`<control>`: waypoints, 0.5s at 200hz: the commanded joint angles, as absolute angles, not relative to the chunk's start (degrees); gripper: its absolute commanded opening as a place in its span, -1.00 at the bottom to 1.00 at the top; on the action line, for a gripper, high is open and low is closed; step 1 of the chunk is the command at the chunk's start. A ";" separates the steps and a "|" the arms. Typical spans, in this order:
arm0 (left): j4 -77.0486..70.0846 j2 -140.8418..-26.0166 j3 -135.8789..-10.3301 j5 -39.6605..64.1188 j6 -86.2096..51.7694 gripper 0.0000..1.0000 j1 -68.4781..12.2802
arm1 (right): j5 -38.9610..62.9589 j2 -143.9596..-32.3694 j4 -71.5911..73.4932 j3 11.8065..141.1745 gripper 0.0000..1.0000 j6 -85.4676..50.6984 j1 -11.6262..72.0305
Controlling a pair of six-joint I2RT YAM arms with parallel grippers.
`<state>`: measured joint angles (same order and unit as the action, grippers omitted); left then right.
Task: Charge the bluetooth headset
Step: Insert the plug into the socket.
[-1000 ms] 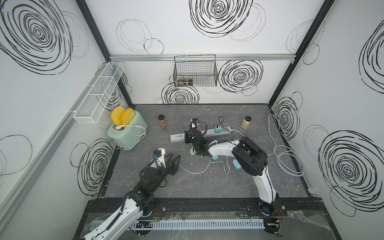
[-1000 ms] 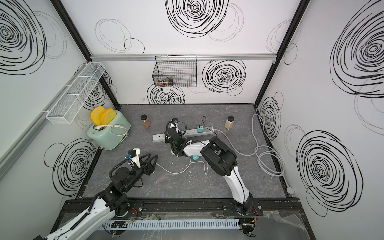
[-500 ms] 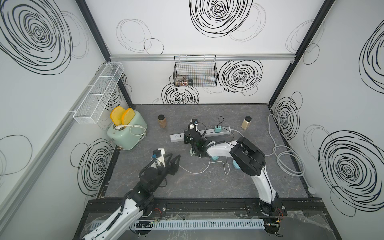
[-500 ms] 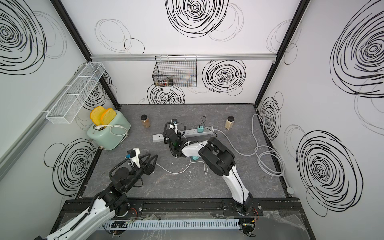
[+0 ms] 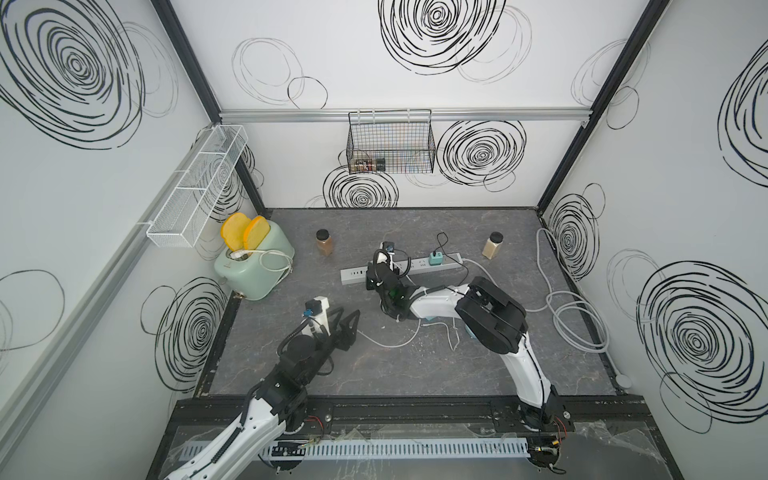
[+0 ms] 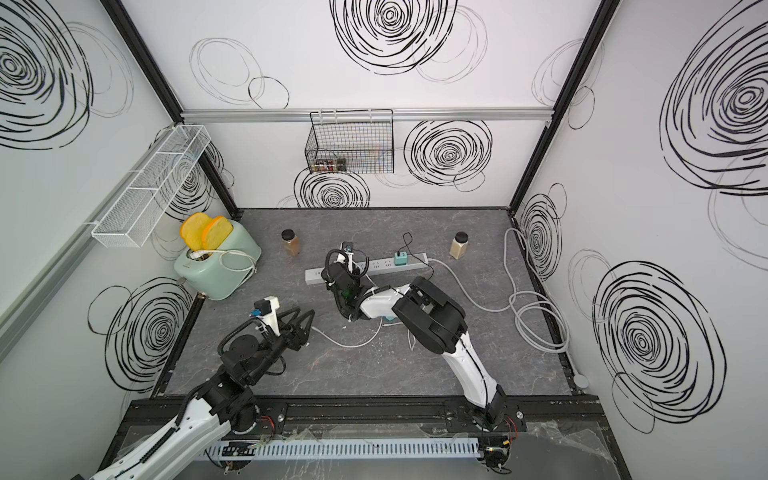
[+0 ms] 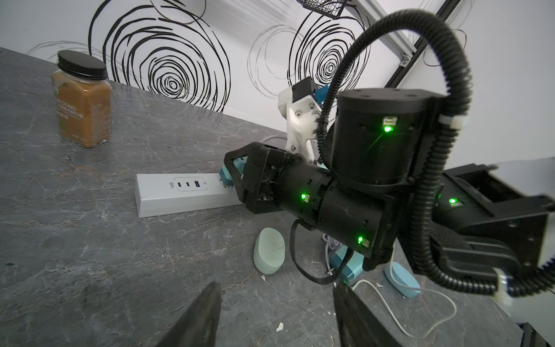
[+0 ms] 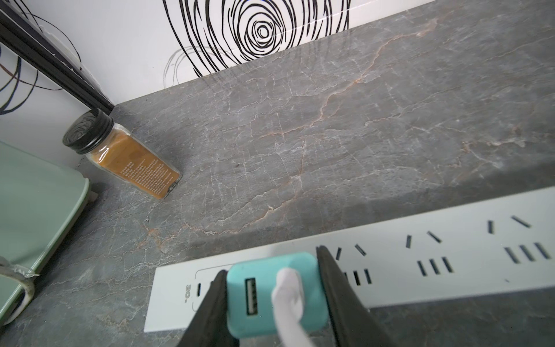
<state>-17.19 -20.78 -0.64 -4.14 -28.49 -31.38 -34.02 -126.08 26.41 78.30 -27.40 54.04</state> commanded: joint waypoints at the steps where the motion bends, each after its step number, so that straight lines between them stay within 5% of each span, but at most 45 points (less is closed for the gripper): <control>1: -18.53 -20.22 -0.26 -5.03 -28.76 0.27 -30.98 | -27.69 -131.39 18.00 76.08 -0.55 -28.97 55.71; 100: -18.63 -20.18 -0.09 -5.10 -29.05 0.27 -30.86 | -26.26 -134.95 13.86 77.48 -0.67 -28.42 55.94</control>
